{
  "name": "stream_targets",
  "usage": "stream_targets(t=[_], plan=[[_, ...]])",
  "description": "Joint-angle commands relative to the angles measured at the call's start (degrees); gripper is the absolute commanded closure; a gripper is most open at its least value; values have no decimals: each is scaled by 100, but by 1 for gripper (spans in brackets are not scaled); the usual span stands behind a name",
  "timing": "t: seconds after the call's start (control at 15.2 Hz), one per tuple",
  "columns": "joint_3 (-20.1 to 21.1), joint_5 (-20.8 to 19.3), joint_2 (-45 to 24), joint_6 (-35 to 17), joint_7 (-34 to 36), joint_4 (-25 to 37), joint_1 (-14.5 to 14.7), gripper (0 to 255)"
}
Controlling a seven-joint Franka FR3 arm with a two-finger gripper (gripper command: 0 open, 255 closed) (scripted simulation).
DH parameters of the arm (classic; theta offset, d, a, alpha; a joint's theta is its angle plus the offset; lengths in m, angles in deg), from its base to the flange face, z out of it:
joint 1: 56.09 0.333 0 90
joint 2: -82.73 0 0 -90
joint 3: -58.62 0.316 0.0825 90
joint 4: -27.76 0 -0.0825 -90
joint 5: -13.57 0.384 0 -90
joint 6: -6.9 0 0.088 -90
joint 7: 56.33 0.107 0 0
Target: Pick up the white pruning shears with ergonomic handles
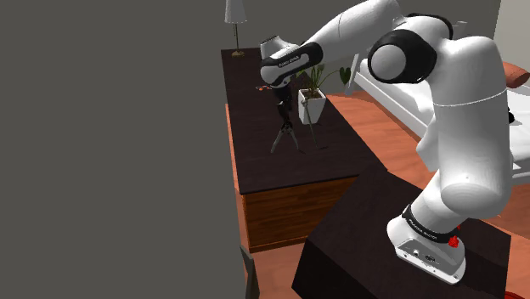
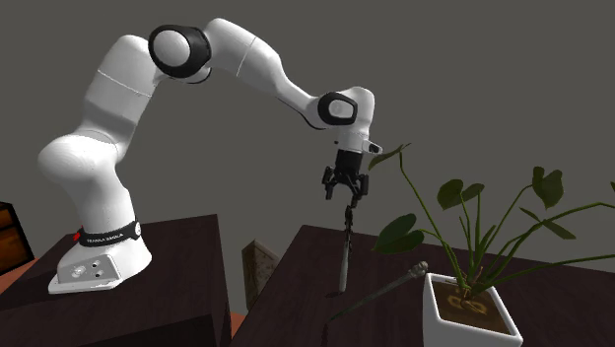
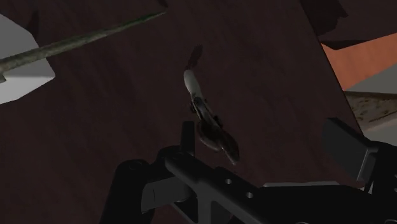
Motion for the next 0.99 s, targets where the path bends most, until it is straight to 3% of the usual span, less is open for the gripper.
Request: stream_targets(t=[0.0, 0.26, 0.86, 0.92], plan=[[29, -40, -541, 110, -160, 535, -30, 0], [81, -114, -1598, 484, -424, 1764, -64, 0], [97, -103, -1932, 142, -362, 1750, -81, 0], [97, -104, -1914, 146, -361, 1736, -78, 255]])
